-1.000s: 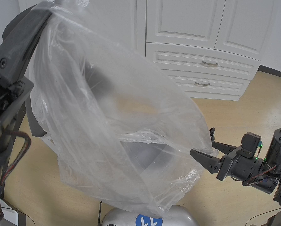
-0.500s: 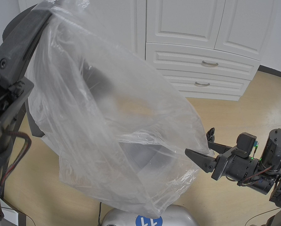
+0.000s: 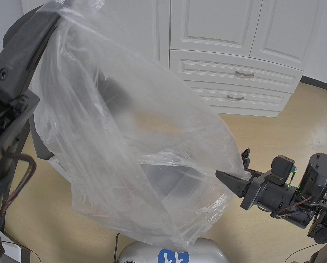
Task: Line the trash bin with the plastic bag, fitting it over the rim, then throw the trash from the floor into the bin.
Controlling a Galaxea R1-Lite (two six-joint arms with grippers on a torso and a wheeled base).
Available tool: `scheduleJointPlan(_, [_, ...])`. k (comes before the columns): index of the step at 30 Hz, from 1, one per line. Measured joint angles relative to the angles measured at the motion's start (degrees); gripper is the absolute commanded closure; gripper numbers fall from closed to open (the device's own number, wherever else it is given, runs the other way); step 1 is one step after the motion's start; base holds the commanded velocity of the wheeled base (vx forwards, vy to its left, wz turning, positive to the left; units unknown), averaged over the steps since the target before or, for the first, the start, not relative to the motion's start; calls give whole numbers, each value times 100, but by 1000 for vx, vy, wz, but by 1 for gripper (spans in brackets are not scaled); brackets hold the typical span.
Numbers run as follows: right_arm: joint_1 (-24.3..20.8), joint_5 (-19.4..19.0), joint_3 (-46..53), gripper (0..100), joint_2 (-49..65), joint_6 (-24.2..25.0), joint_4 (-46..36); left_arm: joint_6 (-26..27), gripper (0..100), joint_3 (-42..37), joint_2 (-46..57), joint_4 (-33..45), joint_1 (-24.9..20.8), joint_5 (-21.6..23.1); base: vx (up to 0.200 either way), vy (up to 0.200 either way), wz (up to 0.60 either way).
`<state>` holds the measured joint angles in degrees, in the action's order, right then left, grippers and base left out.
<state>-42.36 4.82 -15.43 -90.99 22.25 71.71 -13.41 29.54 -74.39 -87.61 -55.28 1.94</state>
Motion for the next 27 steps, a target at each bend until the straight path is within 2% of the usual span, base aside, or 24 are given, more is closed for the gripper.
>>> scheduleJointPlan(13, [77,5,-57,100,168,-2,-7,-150,100,-16,-80,2,35,-5,0,0,0])
scheduleJointPlan(19, [216,20,-179,100,389,-49,-123,-255,100,-52,-369,16,286,-11,0,0,0])
scheduleJointPlan(23, [332,24,-471,100,475,-49,-451,-262,100,-68,-529,50,402,-27,0,0,0])
scheduleJointPlan(27, [469,9,-925,100,555,-49,-1236,-271,100,-82,-621,72,527,-11,0,0,0])
